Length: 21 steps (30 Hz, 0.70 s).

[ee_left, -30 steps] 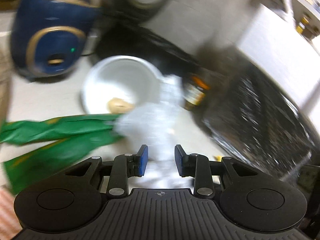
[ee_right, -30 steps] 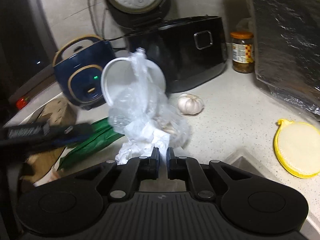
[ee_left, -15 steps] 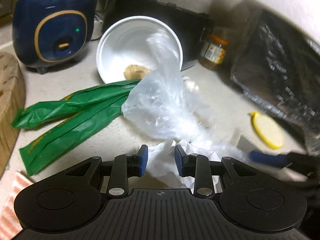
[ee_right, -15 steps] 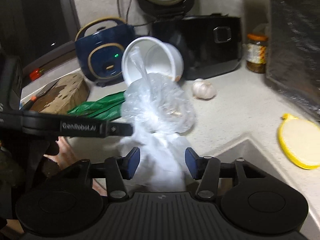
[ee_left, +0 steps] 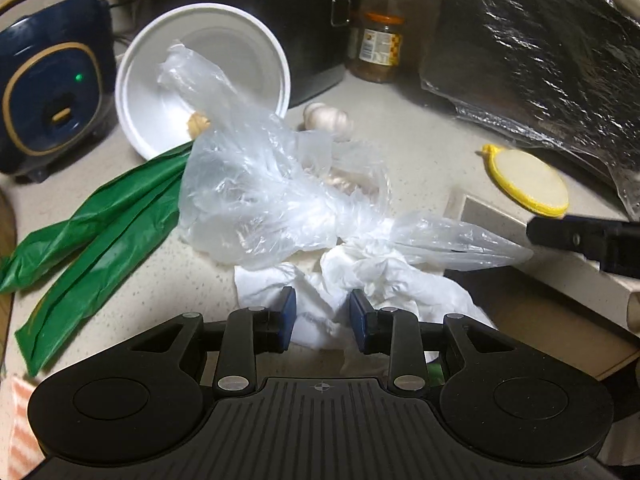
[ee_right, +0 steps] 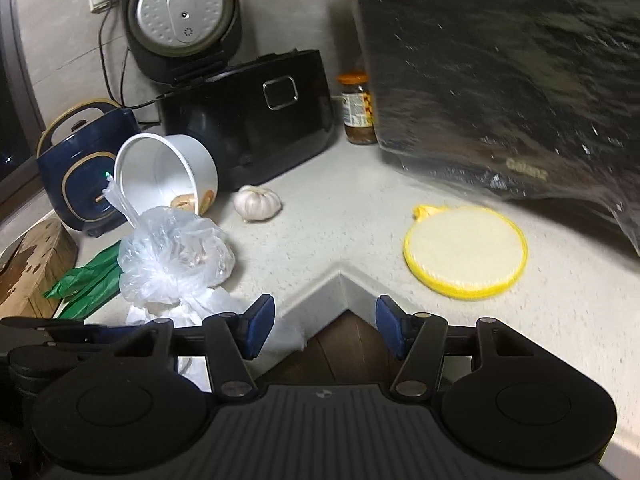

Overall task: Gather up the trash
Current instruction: 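Close the left tool on the crumpled white tissue, then hold the tissue in the left tool while the right tool moves to the yellow sponge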

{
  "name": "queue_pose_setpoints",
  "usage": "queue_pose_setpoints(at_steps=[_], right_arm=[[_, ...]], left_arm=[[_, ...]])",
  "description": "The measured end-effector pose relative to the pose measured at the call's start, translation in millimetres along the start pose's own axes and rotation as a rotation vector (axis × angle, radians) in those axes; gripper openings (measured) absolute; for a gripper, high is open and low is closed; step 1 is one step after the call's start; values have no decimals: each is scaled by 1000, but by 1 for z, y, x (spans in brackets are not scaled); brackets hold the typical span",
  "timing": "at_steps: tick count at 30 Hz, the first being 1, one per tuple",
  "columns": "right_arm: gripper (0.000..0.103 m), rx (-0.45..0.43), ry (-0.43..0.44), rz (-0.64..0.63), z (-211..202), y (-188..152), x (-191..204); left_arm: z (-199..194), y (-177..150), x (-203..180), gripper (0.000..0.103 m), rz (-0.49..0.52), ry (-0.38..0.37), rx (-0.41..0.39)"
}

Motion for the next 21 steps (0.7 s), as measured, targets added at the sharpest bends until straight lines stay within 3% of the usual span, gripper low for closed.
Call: queue_pose_setpoints(at_steps=[8,12,15,17,21], right_arm=[[56,34,-20,-18,-4,-12,1],[57,38,-54,-23,-8,-16,-3],[57,47,-65,-20,-8,-19,-4],[57,49,-71,-23,-8,-20,-3],[60,35,-78,-41,-12,-20,-1]], left_arm=[[4,-2,-6,34,68,5,-16],[6,0,-6,35,55,13,-19],[4,-4,-6,26,63,15,-37],[2,-5,-3,13,44,4,-45],[-14,-10,4,10,-11,-33,-80]])
Point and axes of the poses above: each gripper's, at about its wrist camera, not at the fingertips, and z roughly the way its jaws point, x to its left, y to its top, the point moved 3 cm from there along z, roughly the way its jaws point, and after that the axes turned 5 degrees about -y, right-handed, at the moved point
